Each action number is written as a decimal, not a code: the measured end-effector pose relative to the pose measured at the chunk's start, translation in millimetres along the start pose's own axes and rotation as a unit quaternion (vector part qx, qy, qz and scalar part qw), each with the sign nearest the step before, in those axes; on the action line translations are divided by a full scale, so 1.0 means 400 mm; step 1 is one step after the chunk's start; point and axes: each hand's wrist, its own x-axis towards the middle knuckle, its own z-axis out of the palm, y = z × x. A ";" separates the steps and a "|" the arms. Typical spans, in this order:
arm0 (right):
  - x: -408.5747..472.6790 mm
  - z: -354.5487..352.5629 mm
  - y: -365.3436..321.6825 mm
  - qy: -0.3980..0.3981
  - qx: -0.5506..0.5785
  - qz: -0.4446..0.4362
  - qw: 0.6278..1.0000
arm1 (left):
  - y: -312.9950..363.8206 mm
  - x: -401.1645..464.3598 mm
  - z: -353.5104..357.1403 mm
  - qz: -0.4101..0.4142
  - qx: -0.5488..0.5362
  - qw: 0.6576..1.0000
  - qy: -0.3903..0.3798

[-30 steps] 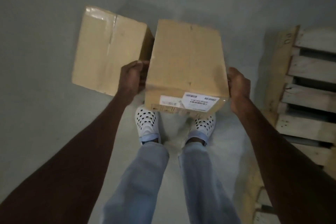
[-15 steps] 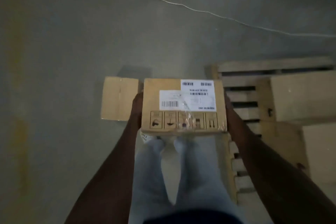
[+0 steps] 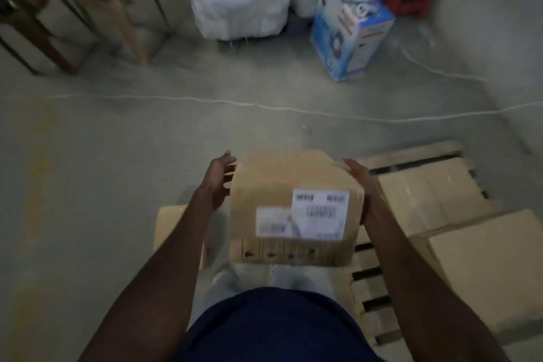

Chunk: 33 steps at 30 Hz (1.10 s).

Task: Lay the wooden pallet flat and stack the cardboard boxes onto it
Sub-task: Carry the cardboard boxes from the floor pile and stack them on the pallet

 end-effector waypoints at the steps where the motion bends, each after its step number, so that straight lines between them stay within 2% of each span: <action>1: 0.002 -0.003 -0.028 0.014 -0.015 -0.006 1.000 | 0.038 -0.002 0.030 0.011 -0.013 1.000 0.006; 6: 0.030 -0.014 -0.134 0.126 0.053 -0.036 0.990 | 0.125 0.064 0.146 0.055 -0.047 0.997 0.026; 9: 0.057 -0.030 -0.158 0.142 0.072 -0.035 0.987 | 0.150 0.102 0.171 0.061 -0.049 0.997 0.020; 11: 0.069 -0.031 -0.184 0.139 0.032 -0.037 0.989 | 0.141 0.166 0.154 0.043 -0.032 0.999 -0.004; 13: 0.089 -0.013 -0.209 0.130 -0.047 -0.048 0.989 | 0.093 0.322 0.112 0.019 0.006 1.000 -0.005; 15: 0.140 0.016 -0.230 0.158 -0.083 -0.037 0.983 | 0.085 0.401 0.103 -0.004 0.015 1.000 -0.010; 18: 0.222 0.062 -0.249 0.200 -0.053 0.012 0.978 | 0.190 0.361 0.139 -0.006 0.027 0.999 -0.043; 22: 0.335 0.123 -0.271 0.216 0.007 0.047 0.975 | 0.329 0.439 0.152 -0.019 0.076 0.995 -0.069; 25: 0.407 0.194 -0.309 0.223 -0.015 0.067 0.972 | 0.460 0.506 0.171 -0.030 0.126 0.988 -0.086; 30: 0.499 0.313 -0.395 0.202 0.059 0.041 0.977 | 0.666 0.635 0.174 -0.050 0.143 0.982 -0.115; 33: 0.540 0.349 -0.451 0.195 0.105 0.028 0.975 | 0.771 0.686 0.204 -0.073 0.146 0.972 -0.167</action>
